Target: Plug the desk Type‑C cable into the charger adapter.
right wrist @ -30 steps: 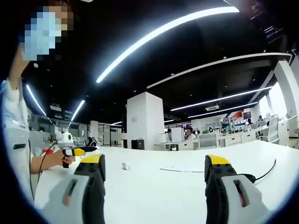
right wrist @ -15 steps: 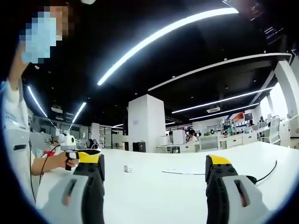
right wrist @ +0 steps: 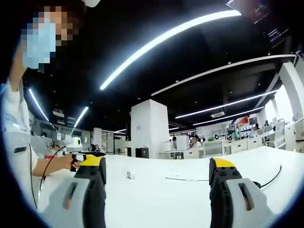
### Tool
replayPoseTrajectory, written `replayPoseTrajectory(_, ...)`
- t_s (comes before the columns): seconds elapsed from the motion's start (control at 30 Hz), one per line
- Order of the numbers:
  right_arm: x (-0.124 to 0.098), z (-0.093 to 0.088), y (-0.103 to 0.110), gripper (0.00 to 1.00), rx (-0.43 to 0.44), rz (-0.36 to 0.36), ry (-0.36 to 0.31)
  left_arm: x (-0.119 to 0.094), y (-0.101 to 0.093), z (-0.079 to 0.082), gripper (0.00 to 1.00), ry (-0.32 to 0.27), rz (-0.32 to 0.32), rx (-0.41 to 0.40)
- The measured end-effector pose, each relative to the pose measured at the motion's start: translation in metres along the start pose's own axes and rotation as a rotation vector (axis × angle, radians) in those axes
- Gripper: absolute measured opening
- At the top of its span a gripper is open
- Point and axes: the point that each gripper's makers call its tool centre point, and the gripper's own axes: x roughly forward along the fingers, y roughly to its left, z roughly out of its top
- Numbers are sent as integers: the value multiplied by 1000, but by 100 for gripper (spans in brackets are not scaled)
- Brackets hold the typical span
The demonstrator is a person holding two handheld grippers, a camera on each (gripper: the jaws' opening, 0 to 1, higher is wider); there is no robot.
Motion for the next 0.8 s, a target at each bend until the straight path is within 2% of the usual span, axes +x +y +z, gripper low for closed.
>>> replayPoseTrajectory(0.3,0,3,0,91,3,1,-10,23,12,-7,85,53,9,1)
replayPoseTrajectory(0.8,1,1,3,91,8,12,-9,60,33,-35,85,139,45,-27)
